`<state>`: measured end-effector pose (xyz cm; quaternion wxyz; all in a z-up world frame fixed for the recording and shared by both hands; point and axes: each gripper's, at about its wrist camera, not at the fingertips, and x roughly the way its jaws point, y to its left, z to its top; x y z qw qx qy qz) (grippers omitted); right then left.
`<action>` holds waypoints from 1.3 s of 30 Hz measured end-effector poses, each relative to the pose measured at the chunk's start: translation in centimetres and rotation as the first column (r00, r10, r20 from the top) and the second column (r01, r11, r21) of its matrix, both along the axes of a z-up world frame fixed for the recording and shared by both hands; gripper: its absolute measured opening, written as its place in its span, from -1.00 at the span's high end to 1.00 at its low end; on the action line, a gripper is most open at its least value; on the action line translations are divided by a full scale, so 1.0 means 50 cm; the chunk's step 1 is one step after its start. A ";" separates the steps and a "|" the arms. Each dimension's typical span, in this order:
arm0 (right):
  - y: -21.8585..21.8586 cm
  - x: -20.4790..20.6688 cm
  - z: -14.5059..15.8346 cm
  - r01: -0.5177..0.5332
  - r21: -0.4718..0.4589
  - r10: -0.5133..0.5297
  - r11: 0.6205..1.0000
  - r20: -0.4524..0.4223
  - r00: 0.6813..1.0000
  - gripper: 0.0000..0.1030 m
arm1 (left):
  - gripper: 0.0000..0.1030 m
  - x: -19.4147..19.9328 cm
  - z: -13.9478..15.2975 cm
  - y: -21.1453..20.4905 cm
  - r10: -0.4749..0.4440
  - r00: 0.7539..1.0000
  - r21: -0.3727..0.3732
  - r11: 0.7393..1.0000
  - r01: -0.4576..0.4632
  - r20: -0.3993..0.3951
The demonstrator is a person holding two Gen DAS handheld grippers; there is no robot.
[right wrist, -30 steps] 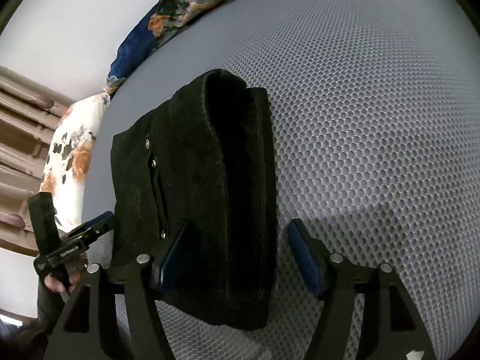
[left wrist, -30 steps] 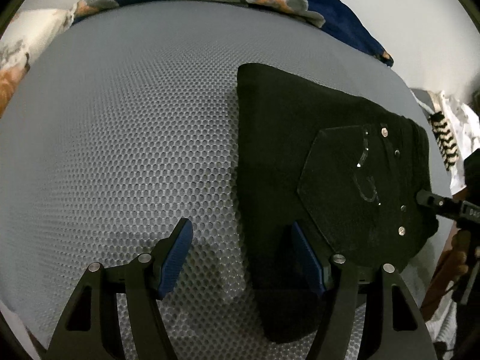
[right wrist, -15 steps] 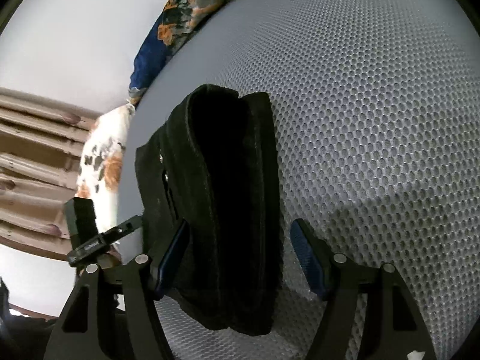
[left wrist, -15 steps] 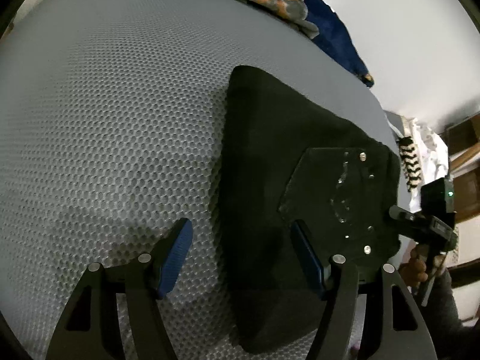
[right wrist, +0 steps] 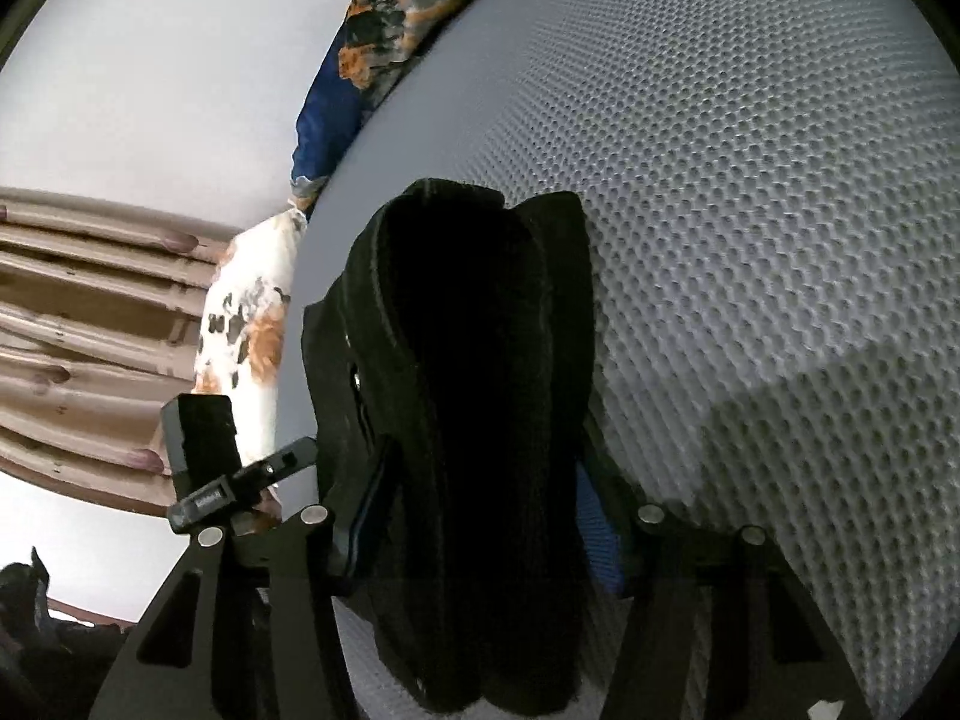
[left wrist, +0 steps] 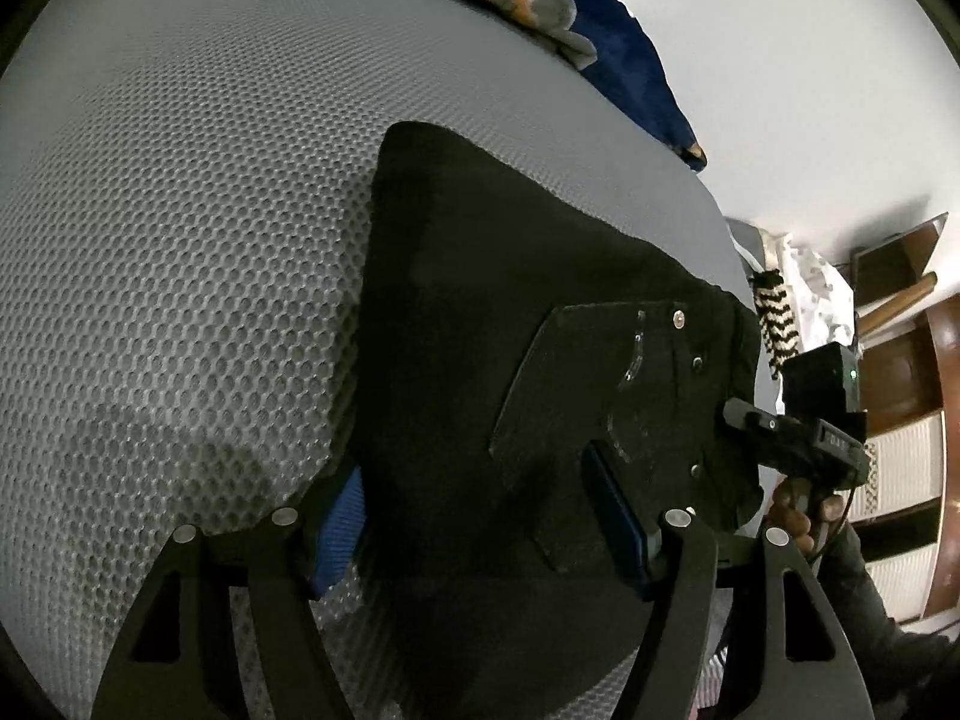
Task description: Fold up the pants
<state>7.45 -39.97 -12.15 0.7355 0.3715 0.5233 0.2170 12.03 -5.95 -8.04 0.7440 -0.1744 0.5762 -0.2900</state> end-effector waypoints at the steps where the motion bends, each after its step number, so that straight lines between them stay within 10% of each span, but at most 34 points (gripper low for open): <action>1: 0.002 0.003 0.000 0.008 0.006 -0.008 1.000 0.009 1.000 0.05 | -0.33 0.002 0.001 -0.007 0.002 1.000 0.003 1.000 -0.002 0.006; 23: 0.076 0.004 0.063 0.076 -0.139 -0.068 0.987 0.067 0.995 0.55 | 0.65 0.007 0.025 -0.128 -0.013 0.990 0.186 0.983 -0.013 0.139; 39: 0.114 0.088 0.126 0.094 -0.135 -0.077 0.986 0.126 0.989 0.59 | 0.74 0.070 0.090 -0.077 -0.007 0.974 0.157 0.987 -0.029 0.227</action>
